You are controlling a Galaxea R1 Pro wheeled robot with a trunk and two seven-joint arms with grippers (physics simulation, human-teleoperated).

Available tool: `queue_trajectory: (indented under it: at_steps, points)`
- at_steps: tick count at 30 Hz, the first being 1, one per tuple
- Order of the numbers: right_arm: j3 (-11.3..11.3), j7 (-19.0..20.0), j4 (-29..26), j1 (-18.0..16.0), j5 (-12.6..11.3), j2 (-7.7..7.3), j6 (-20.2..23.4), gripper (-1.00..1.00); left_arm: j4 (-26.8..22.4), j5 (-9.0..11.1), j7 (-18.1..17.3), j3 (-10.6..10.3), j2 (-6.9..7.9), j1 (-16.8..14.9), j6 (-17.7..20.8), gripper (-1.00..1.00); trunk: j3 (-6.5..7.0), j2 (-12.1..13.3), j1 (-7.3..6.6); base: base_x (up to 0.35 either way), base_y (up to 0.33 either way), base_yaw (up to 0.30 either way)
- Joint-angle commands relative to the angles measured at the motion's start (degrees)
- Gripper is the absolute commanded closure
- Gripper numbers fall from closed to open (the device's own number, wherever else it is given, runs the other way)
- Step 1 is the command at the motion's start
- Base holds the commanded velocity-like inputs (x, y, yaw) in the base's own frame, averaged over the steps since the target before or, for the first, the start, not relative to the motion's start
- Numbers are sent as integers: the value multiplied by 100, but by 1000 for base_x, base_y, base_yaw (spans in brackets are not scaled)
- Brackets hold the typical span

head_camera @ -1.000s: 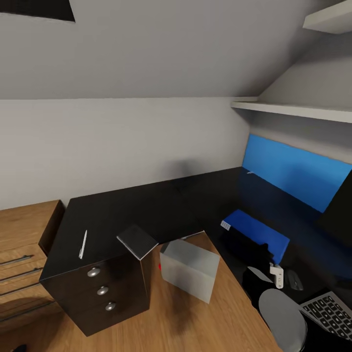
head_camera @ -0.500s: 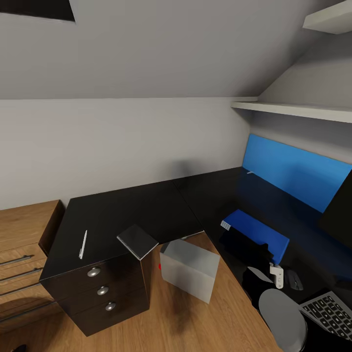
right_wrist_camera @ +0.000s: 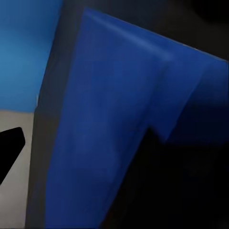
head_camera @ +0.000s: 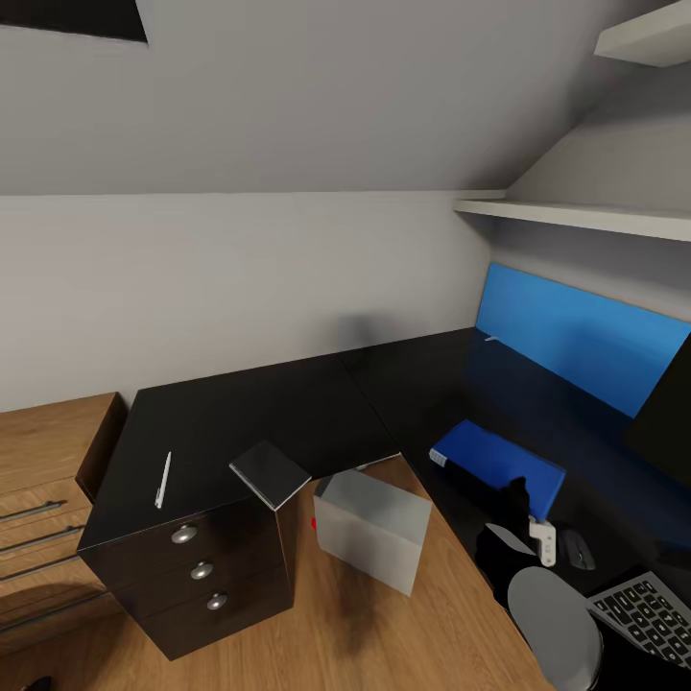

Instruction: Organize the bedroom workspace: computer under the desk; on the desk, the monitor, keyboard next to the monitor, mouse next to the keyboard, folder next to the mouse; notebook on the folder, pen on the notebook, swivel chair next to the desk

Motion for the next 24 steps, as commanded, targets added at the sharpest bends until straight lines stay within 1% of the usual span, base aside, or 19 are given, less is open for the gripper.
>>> queue_trajectory:
  at_steps: [1,13,24]
  points:
    - [-18,37,2,-3,-83,2,1,-100,-1,51,3,-5,-1,-2,-15,-100,-6,-3,0,0,0,0]
    - [-18,39,2,-3,-83,2,1,-100,-1,51,3,-5,-1,-2,-17,-100,-6,-3,0,0,0,0]
    - [-18,39,2,-3,-83,2,1,-100,-1,51,3,-5,-1,-2,-15,-100,192,438,-242,0,0,0]
